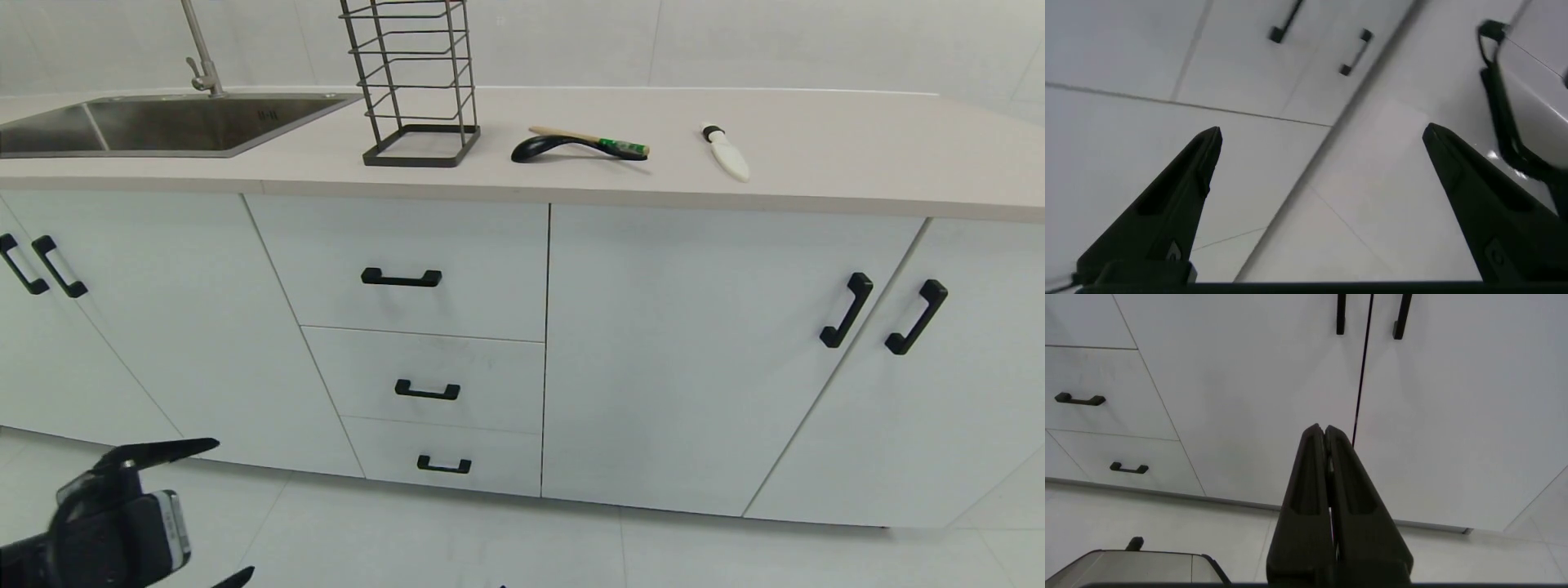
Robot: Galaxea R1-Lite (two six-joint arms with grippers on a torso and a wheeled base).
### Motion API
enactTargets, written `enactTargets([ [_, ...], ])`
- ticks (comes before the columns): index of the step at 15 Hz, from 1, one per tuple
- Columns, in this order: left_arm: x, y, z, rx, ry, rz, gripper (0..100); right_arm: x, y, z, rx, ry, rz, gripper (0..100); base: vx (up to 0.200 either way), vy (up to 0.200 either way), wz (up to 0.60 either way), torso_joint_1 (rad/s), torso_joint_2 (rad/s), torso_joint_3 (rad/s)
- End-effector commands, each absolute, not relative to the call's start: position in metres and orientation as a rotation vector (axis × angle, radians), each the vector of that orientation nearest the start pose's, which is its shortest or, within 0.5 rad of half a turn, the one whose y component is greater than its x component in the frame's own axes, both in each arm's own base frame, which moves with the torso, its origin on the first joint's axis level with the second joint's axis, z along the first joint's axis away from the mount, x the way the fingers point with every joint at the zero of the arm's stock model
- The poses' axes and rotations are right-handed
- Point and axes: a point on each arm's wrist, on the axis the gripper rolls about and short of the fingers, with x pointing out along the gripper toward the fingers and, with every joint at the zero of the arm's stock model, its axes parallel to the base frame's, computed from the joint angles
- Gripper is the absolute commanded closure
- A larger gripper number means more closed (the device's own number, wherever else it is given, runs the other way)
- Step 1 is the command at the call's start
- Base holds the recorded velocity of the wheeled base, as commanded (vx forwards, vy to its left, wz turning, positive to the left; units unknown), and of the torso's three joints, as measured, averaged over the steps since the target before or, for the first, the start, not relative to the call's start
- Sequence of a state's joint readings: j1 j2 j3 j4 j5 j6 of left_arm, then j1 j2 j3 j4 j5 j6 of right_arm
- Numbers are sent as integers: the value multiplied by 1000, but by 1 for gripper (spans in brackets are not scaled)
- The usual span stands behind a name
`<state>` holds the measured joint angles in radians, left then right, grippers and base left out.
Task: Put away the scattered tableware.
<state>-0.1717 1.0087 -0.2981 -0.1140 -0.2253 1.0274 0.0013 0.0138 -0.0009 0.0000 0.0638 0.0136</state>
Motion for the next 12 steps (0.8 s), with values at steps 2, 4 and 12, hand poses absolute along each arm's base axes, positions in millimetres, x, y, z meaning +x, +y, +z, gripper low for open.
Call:
enactTargets([
  [2,111,-27,122,967,445,-740,0,-22,1,76,14,14,66,100,0,0,0,0,0,0],
  [4,119,-34,122,979,437,-784,0,-22,1,76,14,16,66,100,0,0,0,0,0,0],
  [12,160,-53,116,1089,500,-768,0,-22,1,76,14,14,66,100,0,0,0,0,0,0],
])
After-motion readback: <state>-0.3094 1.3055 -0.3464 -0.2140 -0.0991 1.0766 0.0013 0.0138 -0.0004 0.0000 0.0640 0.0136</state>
